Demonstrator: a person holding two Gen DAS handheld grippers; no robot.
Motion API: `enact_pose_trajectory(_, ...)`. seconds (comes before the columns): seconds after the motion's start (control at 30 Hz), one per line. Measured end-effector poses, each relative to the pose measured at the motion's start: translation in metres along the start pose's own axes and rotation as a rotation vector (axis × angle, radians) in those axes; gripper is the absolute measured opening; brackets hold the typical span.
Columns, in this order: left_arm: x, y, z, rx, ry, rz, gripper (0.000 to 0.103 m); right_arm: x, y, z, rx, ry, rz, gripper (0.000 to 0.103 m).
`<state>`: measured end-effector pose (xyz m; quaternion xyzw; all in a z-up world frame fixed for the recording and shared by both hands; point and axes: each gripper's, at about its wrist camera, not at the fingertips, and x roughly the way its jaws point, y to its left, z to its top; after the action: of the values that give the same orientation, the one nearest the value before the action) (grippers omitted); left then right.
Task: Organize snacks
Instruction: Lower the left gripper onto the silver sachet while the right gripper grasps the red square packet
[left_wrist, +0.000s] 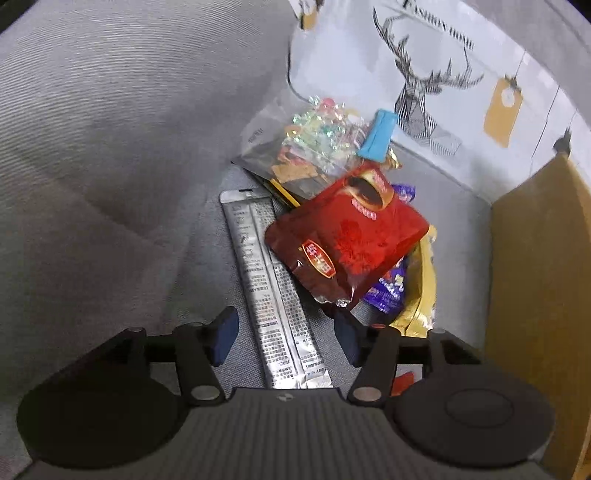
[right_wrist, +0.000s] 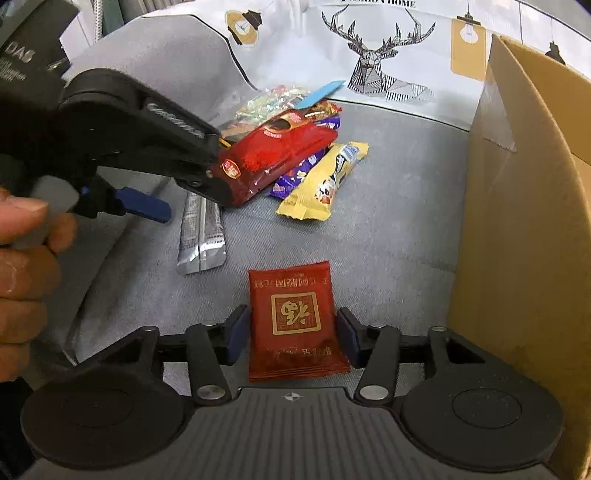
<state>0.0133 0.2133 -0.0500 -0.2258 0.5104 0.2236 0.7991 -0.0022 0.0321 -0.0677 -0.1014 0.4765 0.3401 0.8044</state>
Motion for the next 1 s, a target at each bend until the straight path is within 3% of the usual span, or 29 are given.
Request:
enact_pose_trajectory(0.23, 0.014, -0.014, -0.003, 0.079, 0.0, 0.081, 0.061, 0.005, 0.001, 0.001, -0.024, 0.014, -0.009, 0.056)
enact_pose_trajectory(0.27, 0.014, -0.016, -0.004, 0.095, -0.003, 0.093, 0.058, 0.005, 0.001, 0.001, -0.027, 0.014, -0.01, 0.056)
enact_pose_trajectory(0.33, 0.013, -0.017, -0.005, 0.123, -0.018, 0.114, 0.042, 0.005, 0.002, 0.0, -0.036, 0.014, -0.011, 0.056)
enact_pose_trajectory(0.37, 0.012, -0.016, -0.005, 0.124, -0.022, 0.116, 0.041, 0.006, 0.002, 0.0, -0.041, 0.014, -0.013, 0.055)
enact_pose_trajectory(0.53, 0.003, -0.004, -0.005, 0.084, -0.024, 0.093, 0.033, 0.002, 0.002, 0.001, -0.031, -0.006, -0.011, 0.047)
enact_pose_trajectory(0.7, -0.018, 0.013, -0.013, 0.024, -0.04, 0.029, 0.031, -0.007, -0.001, 0.005, 0.008, -0.049, 0.015, 0.047)
enact_pose_trajectory(0.8, -0.019, 0.021, -0.018, -0.019, 0.019, -0.041, 0.031, -0.009, -0.002, 0.005, 0.012, -0.048, 0.021, 0.047)
enact_pose_trajectory(0.9, -0.007, 0.018, -0.02, 0.001, 0.078, -0.02, 0.032, -0.005, -0.002, 0.004, 0.013, -0.013, 0.015, 0.048)
enact_pose_trajectory(1.0, -0.006, 0.015, -0.017, 0.016, 0.068, 0.0, 0.032, 0.0, 0.0, 0.001, 0.009, 0.015, 0.007, 0.049)
